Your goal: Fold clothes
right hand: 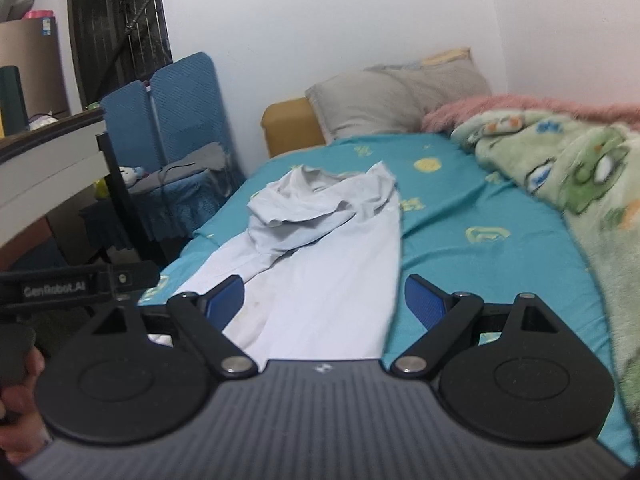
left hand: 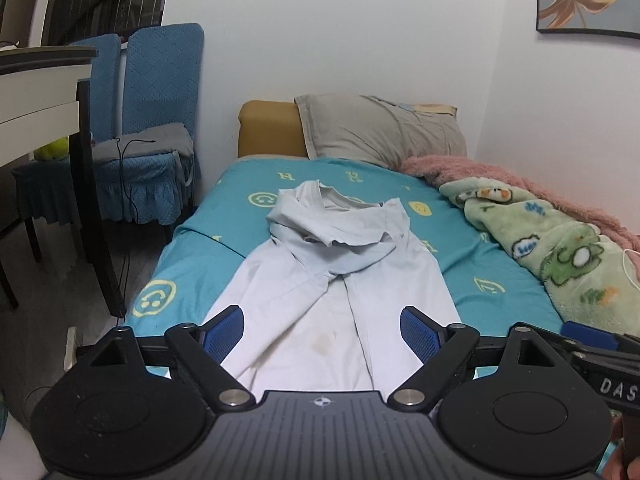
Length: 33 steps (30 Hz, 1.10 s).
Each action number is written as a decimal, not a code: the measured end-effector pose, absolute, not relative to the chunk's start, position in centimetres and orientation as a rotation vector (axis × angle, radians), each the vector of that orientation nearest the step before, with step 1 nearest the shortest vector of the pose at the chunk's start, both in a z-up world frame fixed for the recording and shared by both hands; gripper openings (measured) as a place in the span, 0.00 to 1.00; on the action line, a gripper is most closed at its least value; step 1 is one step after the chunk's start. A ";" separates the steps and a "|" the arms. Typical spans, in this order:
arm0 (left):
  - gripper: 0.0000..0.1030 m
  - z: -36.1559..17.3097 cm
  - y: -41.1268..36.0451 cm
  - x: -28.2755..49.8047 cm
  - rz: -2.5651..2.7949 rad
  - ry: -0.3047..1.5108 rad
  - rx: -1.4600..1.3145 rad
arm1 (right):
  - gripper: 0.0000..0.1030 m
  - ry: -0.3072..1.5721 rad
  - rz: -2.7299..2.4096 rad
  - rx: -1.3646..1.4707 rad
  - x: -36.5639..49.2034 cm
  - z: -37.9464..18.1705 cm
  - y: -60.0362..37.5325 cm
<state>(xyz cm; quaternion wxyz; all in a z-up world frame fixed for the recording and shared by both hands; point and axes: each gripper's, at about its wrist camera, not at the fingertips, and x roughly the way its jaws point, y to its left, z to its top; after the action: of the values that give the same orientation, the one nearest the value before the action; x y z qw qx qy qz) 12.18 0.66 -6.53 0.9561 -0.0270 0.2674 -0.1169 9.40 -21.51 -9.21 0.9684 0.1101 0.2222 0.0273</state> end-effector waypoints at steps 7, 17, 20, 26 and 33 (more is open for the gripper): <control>0.85 -7.2 1.6 12.9 -0.248 0.569 -0.124 | 0.81 0.533 0.137 0.097 17.4 -9.5 -20.8; 0.85 -11.3 4.6 17.3 -0.192 0.675 -0.230 | 0.76 0.563 0.251 -0.137 33.3 -12.4 -13.6; 0.85 -12.2 5.2 18.0 -0.176 0.704 -0.256 | 0.54 0.573 0.216 -0.263 36.3 -13.9 -11.3; 0.85 -12.7 6.2 18.0 -0.125 0.704 -0.280 | 0.06 0.500 0.144 -0.223 40.8 -13.0 -11.7; 0.85 -13.1 7.6 17.8 -0.026 0.674 -0.319 | 0.06 0.459 -0.110 -0.125 47.7 -13.5 -16.3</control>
<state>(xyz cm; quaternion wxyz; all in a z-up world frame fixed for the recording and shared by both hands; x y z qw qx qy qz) 17.84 7.61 -13.12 0.9312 -0.1556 0.3293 -0.0128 47.70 -16.26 -13.54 0.9704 -0.0618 0.2271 -0.0547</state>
